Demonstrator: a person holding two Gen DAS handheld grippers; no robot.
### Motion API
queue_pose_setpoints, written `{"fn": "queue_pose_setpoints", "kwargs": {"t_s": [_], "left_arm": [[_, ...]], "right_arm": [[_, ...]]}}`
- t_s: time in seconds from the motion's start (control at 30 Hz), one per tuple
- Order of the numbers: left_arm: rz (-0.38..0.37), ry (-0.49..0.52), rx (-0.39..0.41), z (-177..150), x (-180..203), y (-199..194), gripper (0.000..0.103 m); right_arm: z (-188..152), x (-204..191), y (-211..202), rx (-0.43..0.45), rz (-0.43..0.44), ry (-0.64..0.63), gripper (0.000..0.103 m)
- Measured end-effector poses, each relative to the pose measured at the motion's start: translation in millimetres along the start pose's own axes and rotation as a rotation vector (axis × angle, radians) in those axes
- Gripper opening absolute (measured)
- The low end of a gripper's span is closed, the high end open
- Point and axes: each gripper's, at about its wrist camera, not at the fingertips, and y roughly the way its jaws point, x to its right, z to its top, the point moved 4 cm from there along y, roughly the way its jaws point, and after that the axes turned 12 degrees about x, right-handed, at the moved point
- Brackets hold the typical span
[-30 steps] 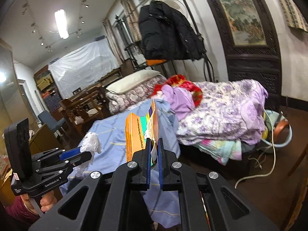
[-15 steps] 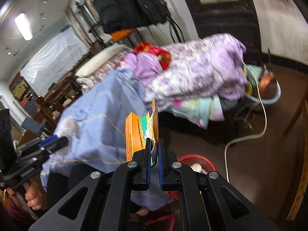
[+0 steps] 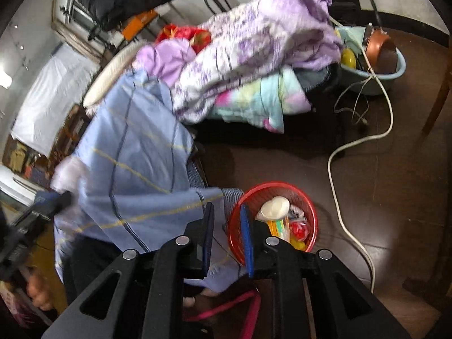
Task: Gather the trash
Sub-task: 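Open both tools over the red wastebasket to drop the bag and box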
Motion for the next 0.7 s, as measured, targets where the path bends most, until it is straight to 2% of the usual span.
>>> {"fn": "queue_pose_setpoints", "kwargs": {"t_s": [0.27, 0.43, 0.7], "left_arm": [[-0.072, 0.052, -0.061, -2, 30, 37, 0.027], [-0.109, 0.063, -0.103, -7, 40, 57, 0.027], [-0.151, 0.085, -0.142, -10, 56, 84, 0.028]], "right_arm": [[31, -11, -36, 0.168, 0.009, -0.023, 0.023], [39, -8, -43, 0.195, 0.011, -0.018, 0.027], [39, 3, -37, 0.169, 0.001, 0.009, 0.028]]}}
